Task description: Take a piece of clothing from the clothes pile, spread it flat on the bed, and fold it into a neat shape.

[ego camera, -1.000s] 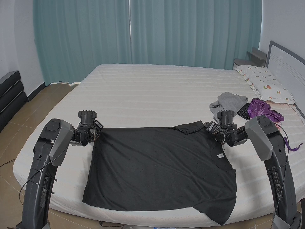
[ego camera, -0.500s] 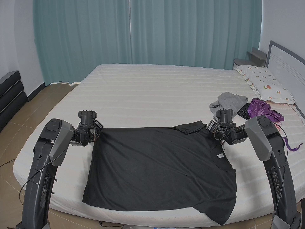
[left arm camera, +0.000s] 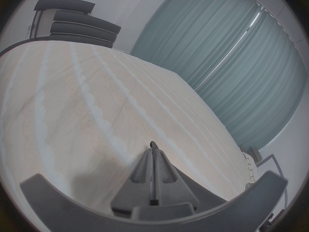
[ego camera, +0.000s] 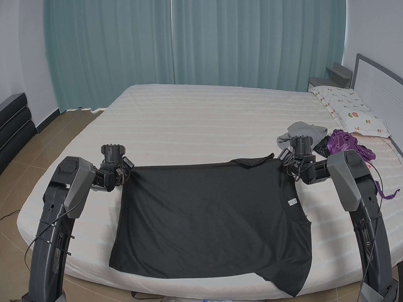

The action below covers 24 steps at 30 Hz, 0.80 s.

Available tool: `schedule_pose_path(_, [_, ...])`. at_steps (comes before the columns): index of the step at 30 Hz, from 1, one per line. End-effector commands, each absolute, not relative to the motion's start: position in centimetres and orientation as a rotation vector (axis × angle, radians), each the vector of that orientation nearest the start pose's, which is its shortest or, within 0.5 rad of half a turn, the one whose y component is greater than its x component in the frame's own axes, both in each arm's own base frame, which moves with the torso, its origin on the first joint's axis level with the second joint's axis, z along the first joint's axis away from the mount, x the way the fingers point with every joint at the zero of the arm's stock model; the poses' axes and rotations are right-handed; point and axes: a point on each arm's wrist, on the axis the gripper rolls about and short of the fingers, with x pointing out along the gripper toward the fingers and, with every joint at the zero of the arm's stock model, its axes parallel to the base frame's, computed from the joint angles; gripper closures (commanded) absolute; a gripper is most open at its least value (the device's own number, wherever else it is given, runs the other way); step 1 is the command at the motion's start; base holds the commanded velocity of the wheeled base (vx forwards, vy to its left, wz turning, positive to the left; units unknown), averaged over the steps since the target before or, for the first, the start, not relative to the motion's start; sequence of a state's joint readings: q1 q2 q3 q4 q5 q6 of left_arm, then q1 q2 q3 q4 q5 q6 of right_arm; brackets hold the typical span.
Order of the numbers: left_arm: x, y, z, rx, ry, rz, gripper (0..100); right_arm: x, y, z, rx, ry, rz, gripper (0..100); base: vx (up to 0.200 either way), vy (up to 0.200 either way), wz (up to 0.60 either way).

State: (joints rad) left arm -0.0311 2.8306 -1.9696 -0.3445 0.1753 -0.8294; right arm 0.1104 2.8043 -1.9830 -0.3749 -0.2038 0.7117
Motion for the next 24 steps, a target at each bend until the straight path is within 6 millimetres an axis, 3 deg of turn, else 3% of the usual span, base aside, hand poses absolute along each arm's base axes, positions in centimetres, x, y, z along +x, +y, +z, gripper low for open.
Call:
schedule_pose_path(1, [54.8,-1.3,-3.8,-0.763,0.398,0.336,100,55.0,4.8,-0.9,0.643,0.334,-0.246,100,0.000,0.000,0.00])
schedule_pose_path(10, [55.4,-1.4,-2.4,-0.784,0.255,0.292,100,55.4,4.8,-0.3,0.637,0.216,-0.233,100,0.000,0.000,0.00])
schedule_pose_path(24, [55.7,-1.9,-2.9,-0.781,0.192,0.245,100,55.6,6.0,-1.7,0.555,0.165,-0.182,100,0.000,0.000,0.00])
